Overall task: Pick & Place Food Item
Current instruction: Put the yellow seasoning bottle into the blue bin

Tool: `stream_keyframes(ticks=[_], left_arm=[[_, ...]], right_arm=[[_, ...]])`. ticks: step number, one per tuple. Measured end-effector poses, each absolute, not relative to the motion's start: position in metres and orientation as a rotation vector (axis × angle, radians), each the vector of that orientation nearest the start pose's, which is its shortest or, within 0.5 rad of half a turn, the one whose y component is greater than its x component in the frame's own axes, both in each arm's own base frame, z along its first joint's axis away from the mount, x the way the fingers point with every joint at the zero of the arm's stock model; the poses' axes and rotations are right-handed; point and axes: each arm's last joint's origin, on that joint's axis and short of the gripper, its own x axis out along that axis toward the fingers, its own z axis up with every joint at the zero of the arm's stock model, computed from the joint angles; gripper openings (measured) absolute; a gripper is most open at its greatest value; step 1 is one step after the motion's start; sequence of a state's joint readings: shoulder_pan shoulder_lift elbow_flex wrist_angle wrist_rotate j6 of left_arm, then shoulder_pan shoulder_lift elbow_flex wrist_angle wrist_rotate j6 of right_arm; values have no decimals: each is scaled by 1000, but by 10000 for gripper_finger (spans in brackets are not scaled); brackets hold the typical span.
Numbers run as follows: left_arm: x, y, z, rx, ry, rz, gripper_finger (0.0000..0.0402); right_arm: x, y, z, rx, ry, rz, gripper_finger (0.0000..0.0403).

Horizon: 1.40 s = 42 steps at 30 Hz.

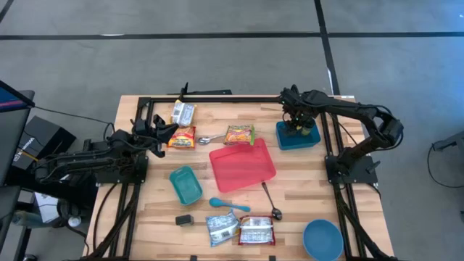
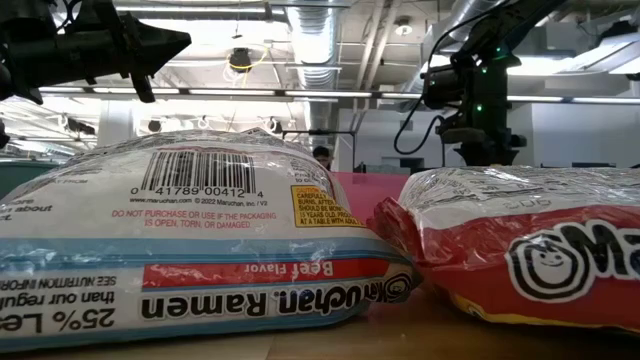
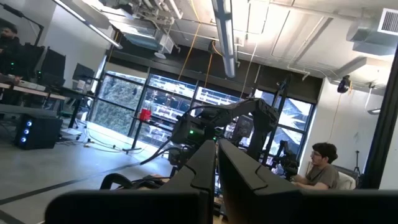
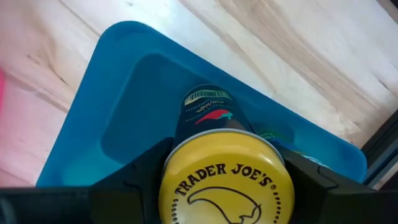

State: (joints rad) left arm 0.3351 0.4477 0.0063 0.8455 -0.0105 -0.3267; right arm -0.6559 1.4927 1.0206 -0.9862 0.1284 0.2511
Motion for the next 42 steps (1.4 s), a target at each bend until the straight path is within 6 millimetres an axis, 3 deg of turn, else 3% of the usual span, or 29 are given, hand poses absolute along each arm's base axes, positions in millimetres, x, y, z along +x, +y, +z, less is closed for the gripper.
stream_keyframes(ticks=[7,42], left_arm=[[111,39,205,-254,-452,272,12],[111,39,205,-254,-452,272,12]], right_arm=[[195,-155,203,554,1417,-780,215],[197,-156,203,529,1403,-763,244]])
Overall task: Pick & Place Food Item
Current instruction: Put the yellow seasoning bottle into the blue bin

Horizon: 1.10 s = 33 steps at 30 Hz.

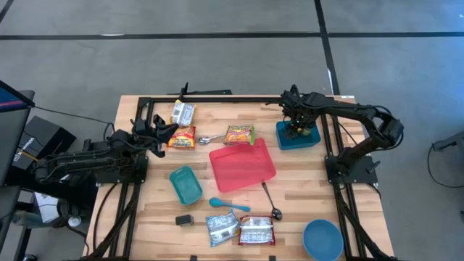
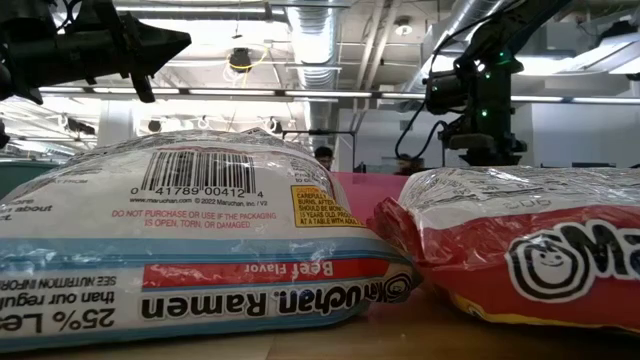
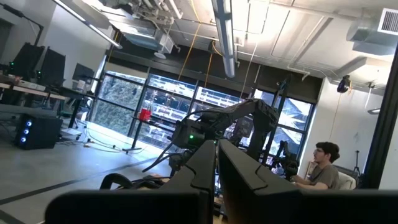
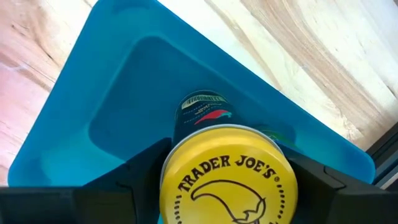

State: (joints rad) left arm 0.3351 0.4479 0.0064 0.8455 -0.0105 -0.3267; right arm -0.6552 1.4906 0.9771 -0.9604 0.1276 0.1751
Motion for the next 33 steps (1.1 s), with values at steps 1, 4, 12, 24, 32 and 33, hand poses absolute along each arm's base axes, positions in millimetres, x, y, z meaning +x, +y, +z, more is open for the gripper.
stream_keyframes(ticks=[1,4,12,24,32,33], left_arm=[[111,39,205,-254,-452,272,12],[111,39,205,-254,-452,272,12],[111,39,205,-254,-452,272,12],[111,39,205,-254,-452,272,12],[111,39,205,-254,-452,272,12],[111,39,205,-254,-452,272,12]], right_arm=[[197,-156,203,529,1403,-763,244],[197,-156,203,529,1403,-763,244],[198,-156,203,526,1392,-764,244],[198,-156,203,514,1398,-753,244],[198,-157,203,506,1402,-746,245],[198,-157,203,505,1402,-745,245]])
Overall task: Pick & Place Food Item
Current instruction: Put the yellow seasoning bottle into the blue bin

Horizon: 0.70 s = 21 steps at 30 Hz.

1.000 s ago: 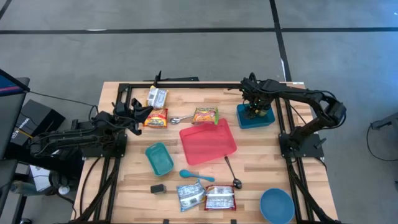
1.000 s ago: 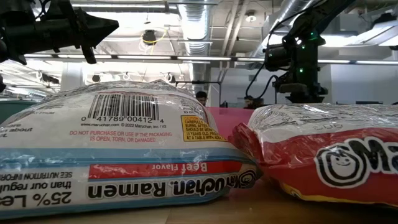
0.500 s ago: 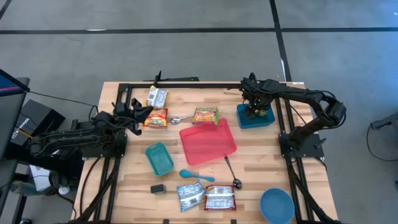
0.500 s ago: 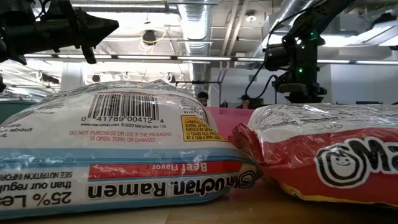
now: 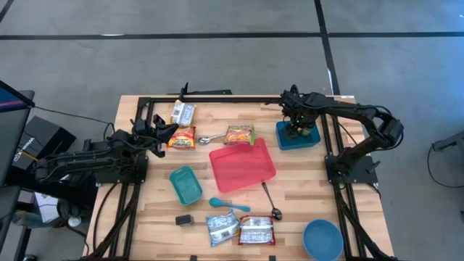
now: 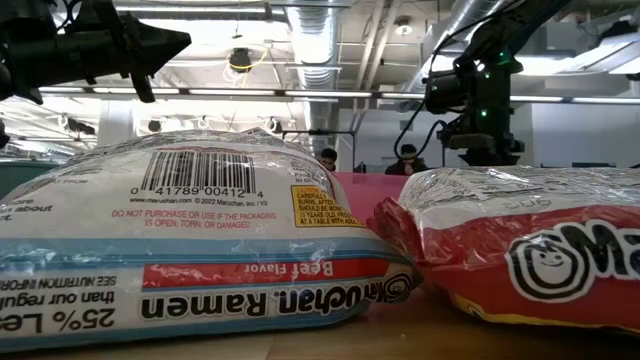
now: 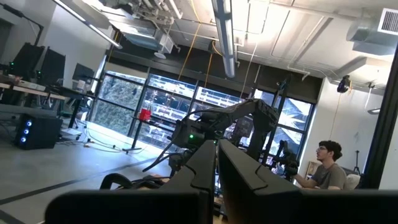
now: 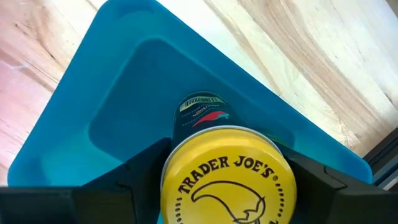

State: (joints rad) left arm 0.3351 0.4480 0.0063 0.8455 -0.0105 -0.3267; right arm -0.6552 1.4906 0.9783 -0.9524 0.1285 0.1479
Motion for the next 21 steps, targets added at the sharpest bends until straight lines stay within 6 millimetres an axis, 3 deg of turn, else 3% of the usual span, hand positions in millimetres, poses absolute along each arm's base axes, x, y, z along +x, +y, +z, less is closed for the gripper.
stream_keyframes(ticks=[21], left_arm=[[111,39,205,-254,-452,272,12]], right_arm=[[201,-159,220,496,1398,-740,245]])
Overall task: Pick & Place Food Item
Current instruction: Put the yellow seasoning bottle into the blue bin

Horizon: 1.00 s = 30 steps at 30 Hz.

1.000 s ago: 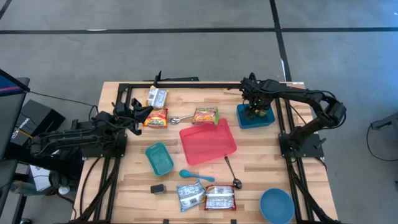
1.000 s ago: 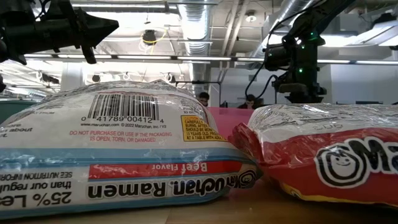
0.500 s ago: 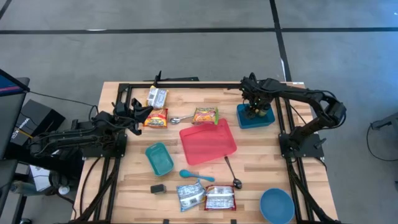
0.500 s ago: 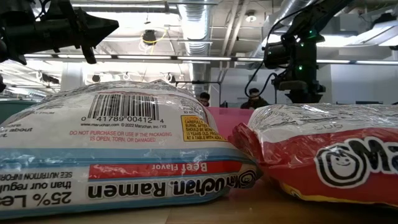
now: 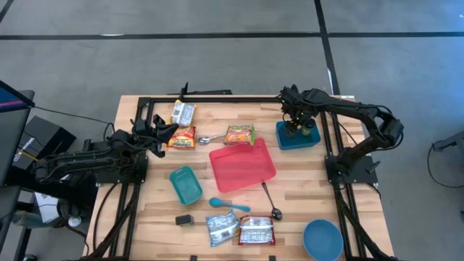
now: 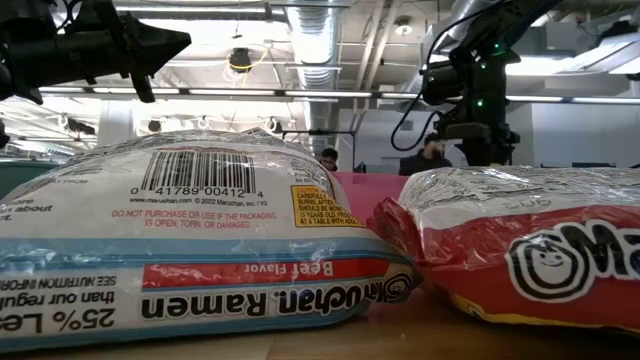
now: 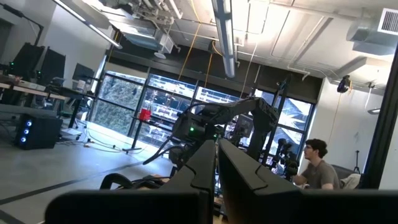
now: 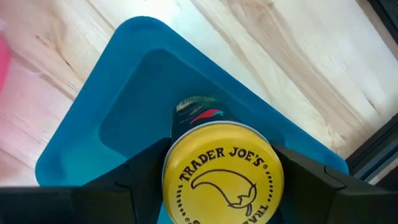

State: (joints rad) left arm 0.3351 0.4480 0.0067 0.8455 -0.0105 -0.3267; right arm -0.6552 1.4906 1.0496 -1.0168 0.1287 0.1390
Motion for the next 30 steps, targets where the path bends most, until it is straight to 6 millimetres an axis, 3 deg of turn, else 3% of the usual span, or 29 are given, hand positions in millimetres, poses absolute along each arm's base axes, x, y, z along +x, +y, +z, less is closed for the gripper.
stream_keyframes(ticks=[30], left_arm=[[111,39,205,-254,-452,272,12]], right_arm=[[201,-162,221,465,1395,-719,245]])
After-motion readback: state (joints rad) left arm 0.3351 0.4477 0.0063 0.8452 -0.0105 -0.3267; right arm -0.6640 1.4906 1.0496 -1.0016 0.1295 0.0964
